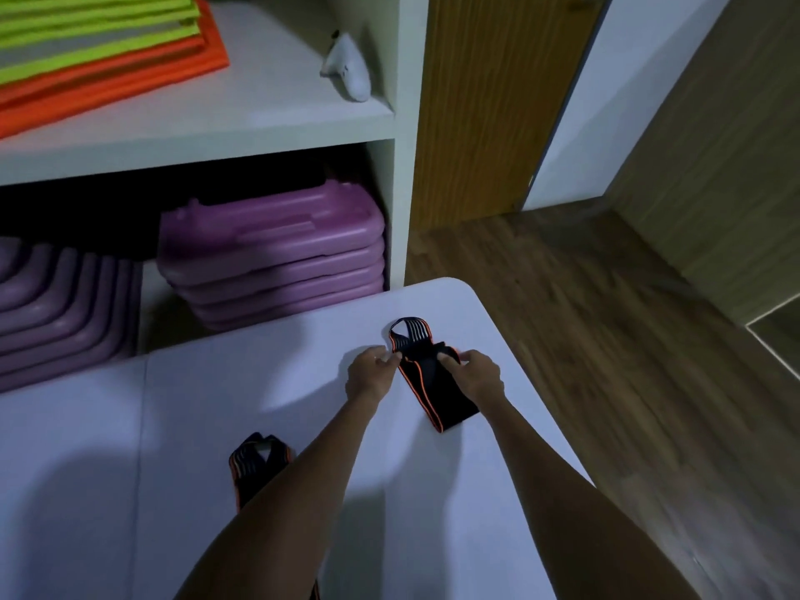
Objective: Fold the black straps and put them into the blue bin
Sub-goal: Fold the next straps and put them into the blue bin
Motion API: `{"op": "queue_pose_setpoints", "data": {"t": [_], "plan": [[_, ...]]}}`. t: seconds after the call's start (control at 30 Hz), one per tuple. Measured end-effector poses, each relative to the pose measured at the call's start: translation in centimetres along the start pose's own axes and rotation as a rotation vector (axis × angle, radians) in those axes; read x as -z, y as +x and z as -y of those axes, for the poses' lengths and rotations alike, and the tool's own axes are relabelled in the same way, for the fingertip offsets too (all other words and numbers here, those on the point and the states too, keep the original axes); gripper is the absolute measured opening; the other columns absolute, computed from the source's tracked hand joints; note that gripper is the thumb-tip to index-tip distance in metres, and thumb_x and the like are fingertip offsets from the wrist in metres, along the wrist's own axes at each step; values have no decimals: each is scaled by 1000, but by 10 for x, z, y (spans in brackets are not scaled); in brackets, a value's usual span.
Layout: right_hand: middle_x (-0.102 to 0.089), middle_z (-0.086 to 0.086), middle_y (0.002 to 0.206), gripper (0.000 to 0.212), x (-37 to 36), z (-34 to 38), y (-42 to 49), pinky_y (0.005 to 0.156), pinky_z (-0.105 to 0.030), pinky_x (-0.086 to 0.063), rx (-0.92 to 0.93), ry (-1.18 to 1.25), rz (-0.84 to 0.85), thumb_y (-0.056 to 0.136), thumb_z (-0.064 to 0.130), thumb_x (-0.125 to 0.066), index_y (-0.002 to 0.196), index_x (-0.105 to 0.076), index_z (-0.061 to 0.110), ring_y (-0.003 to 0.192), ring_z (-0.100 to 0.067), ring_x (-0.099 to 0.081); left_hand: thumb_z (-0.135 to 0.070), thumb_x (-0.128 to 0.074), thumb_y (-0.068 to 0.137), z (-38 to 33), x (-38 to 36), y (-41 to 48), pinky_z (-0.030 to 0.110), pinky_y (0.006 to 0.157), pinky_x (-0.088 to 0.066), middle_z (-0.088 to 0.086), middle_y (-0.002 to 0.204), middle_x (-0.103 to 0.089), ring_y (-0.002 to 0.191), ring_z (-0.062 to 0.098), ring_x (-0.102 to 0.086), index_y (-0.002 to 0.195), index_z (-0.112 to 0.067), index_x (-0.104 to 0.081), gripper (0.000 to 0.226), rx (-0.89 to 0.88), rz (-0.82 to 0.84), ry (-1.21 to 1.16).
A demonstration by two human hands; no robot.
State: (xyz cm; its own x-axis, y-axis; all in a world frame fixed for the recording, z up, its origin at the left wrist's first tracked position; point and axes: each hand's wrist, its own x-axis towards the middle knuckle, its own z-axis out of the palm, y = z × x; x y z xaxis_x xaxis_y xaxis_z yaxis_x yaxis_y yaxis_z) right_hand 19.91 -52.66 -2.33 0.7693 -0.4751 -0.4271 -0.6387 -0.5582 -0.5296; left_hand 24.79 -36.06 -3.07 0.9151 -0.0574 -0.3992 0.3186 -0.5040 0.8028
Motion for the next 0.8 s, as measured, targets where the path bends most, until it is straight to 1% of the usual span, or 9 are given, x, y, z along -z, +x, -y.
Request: {"op": "queue_pose_setpoints", "data": {"t": [0.1, 0.17, 0.23, 0.3, 0.37, 0.47, 0.6, 0.7, 0.8], "plan": [[-64, -6, 119, 54, -8, -8, -3, 94, -44, -42, -10, -1, -29, 85, 58, -54, 121, -57, 17, 119, -32, -50, -31, -61, 84, -8, -5, 13, 29, 64, -36, 22, 74, -61, 84, 38, -62, 53, -12, -46, 39, 19, 7, 84], [-67, 1, 105, 39, -11, -16, -5, 93, -45, -44, -3, 114, -53, 82, 56, -59, 105, -62, 25, 113, -30, -53, -31, -64, 82, -9, -7, 19, 30, 66, -38, 11, 61, -56, 73, 31, -59, 50, -13, -46, 41, 61, 8, 70], [-65, 5, 85, 23, -10, -21, -10, 91, -52, -47, 28, 332, -37, 75, 55, -63, 80, -61, 33, 102, -29, -59, -32, -68, 81, -6, -5, 23, 32, 73, -44, 9, 68, -61, 79, 27, -60, 63, -12, -61, 27, 71, 33, -19], [-66, 2, 82, 18, -6, -24, -20, 90, -55, -49, 80, 541, 18, 74, 47, -68, 71, -61, 30, 93, -27, -63, -27, -69, 82, -5, 1, 20, 32, 81, -44, 10, 86, -65, 89, 25, -60, 86, -8, -69, 19, 71, 62, -171], [-69, -2, 85, 9, 4, -19, -39, 89, -46, -50, 160, 668, 65, 82, 27, -70, 75, -67, 23, 89, -21, -64, -23, -67, 84, -10, 12, 16, 28, 76, -43, 8, 88, -62, 87, 21, -58, 85, -11, -66, 12, 50, 78, -318], [-66, 0, 80, 6, 14, -17, -71, 82, -26, -48, 247, 746, 110, 85, 14, -68, 82, -73, 16, 82, -10, -60, -23, -66, 85, -16, 34, 9, 24, 67, -42, 6, 79, -60, 77, 20, -54, 74, -17, -63, 13, 20, 37, -473], [-40, -12, 74, 10, 12, -24, -110, 72, -22, -36, 267, 759, 234, 84, 8, -68, 88, -68, -1, 71, -13, -43, -20, -64, 87, -27, 69, -7, 23, 67, -51, 13, 86, -57, 79, 23, -53, 76, -16, -62, 12, -74, 10, -589], [-43, -6, 75, 6, 2, -27, -136, 72, -17, -37, 258, 699, 283, 79, 8, -73, 83, -74, 13, 71, -11, -45, -19, -63, 87, -34, 95, -19, 19, 65, -55, 17, 95, -64, 83, 24, -62, 94, -7, -66, 14, -121, -26, -642], [-54, -1, 74, 17, -11, -34, -164, 70, -10, -40, 278, 648, 363, 79, 8, -73, 82, -77, 24, 70, -6, -52, -20, -64, 87, -39, 119, -33, 29, 75, -55, 18, 101, -64, 90, 28, -61, 103, -2, -65, 24, -157, -35, -688]]}}
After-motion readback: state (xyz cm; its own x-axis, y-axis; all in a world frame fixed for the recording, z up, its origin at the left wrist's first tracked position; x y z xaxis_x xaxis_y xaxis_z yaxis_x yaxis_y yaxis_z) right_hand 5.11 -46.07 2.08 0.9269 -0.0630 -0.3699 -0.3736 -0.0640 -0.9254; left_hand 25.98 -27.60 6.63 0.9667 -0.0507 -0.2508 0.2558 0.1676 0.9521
